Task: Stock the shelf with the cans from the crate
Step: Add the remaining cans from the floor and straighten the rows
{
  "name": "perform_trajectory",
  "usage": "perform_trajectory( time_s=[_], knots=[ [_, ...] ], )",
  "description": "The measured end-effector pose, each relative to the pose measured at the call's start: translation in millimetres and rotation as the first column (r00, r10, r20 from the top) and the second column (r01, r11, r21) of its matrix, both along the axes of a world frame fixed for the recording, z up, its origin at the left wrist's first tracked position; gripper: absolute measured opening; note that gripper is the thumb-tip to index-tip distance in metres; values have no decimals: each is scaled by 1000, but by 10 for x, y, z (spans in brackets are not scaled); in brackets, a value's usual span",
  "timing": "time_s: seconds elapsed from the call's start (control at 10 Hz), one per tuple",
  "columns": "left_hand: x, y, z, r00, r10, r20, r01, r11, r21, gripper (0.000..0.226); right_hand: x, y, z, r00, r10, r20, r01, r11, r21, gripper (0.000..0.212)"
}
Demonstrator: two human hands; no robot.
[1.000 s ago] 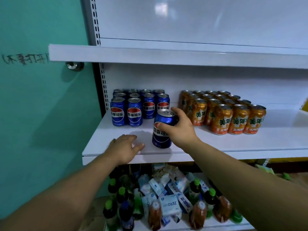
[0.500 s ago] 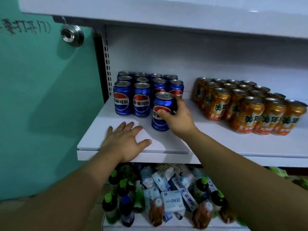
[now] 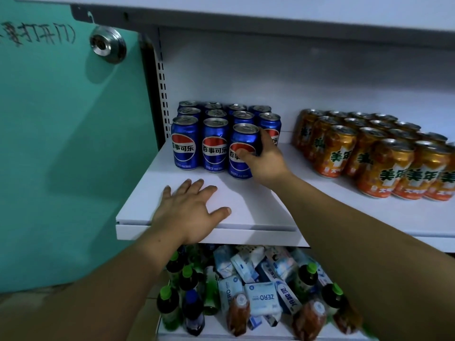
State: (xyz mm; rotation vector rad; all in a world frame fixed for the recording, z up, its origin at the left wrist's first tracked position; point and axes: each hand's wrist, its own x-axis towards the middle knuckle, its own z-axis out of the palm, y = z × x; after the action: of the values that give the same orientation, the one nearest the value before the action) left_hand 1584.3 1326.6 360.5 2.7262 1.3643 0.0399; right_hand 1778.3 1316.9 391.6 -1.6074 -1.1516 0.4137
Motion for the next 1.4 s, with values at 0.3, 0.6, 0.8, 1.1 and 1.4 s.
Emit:
perform_trajectory(
  time_s=[0.3,0.6,0.8,1.1,1.4],
  knots=[
    [3,-12,2,1000,5,7,-5,1000,3,71,74,79,5,999,-31,11,31,999,-24,63],
    [-1,-10,0,1000,7,7,-7,1000,0,72,66,147,-12,993,-87,79,93,993,-76,63],
    [2,-14,-1,1000,0,-1,0,1000,1,72,67,138,45,987,-77,142,99,982,-160,63],
    [-17,-72,41,1000,-19,11,19,1000,-17,77,360,-870,234,852,-115,511,327,879,-348,74],
    [229,-434,116,986,-86,146,93,995,-43,72,683,-2371,220,788,-189,586,506,741,-441,73]
  ],
)
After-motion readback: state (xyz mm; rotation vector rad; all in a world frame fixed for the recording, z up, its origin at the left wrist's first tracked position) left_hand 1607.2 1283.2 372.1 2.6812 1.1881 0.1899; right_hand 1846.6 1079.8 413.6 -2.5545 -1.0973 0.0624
